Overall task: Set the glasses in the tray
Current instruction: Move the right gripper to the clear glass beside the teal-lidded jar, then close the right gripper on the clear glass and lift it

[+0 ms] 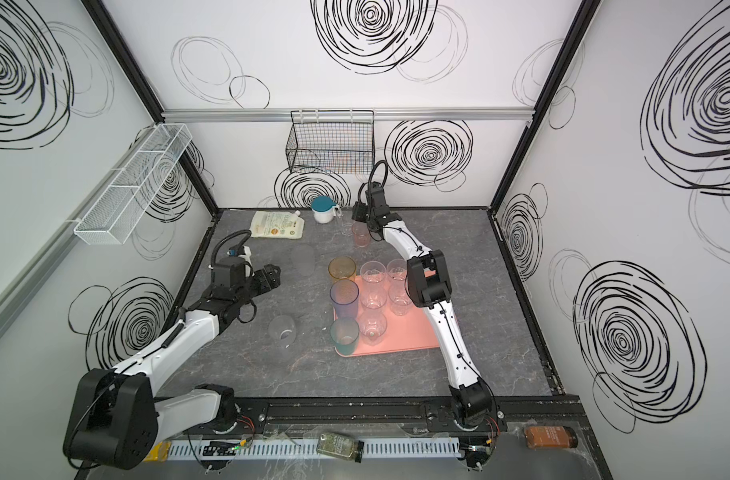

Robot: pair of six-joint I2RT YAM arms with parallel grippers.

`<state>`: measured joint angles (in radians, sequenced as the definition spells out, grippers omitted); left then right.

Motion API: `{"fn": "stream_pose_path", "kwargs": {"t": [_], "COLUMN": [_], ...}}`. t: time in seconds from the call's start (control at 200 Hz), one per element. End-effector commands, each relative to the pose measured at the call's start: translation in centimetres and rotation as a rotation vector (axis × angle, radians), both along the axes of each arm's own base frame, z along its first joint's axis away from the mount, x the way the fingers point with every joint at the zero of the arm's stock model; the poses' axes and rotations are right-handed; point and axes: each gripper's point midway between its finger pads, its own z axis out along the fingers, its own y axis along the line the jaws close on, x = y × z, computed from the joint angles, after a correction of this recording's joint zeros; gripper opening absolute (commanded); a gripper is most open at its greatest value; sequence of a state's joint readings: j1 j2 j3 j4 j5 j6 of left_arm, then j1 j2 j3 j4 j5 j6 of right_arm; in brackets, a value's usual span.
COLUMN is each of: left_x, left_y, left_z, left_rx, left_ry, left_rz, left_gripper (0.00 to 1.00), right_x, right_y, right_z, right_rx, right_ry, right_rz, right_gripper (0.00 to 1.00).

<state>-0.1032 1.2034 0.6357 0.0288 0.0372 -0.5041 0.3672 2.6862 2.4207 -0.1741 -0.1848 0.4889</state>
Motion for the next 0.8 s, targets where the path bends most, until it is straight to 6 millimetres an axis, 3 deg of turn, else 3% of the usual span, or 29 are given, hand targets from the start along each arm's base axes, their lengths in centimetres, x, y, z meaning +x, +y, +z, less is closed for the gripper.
{"fn": "stream_pose_path", "kwargs": {"t": [0.0, 0.185, 0.33, 0.535, 0.64, 0.795], "left_x": [0.8, 0.9, 1.1, 1.3, 1.4, 1.3], "left_y": [-0.1, -0.1, -0.3, -0.1, -0.1, 0.0], "left_z": [0.8, 0.6, 0.2, -0.1, -0.1, -0.3], "left_rx": [-0.031, -0.040, -0.069, -0.104, -0.107, -0.104], "left_ry": [-0.043, -0.035, -0.017, 0.000, 0.001, 0.004], "left_rz": [0.001, 0.000, -0.009, -0.007, -0.006, -0.006], "left_gripper": [0.85, 0.85, 0.85, 0.86, 0.87, 0.87], "right_x": [0.0, 0.4, -0.3, -0.9, -1.3, -1.4], "right_y": [0.0, -3.1, -3.7, -3.2, -2.9, -2.9], "right_z": [-0.2, -0.4, 0.0, -0.2, 0.0, 1.1], "right_rx": [0.002, 0.047, 0.059, 0.086, 0.108, 0.123], "right_ry": [0.017, 0.076, 0.074, 0.103, 0.106, 0.079], "right_rz": [0.003, -0.065, -0.069, -0.049, -0.041, -0.050], "right_gripper": [0.62, 0.58, 0.56, 0.51, 0.44, 0.25]}}
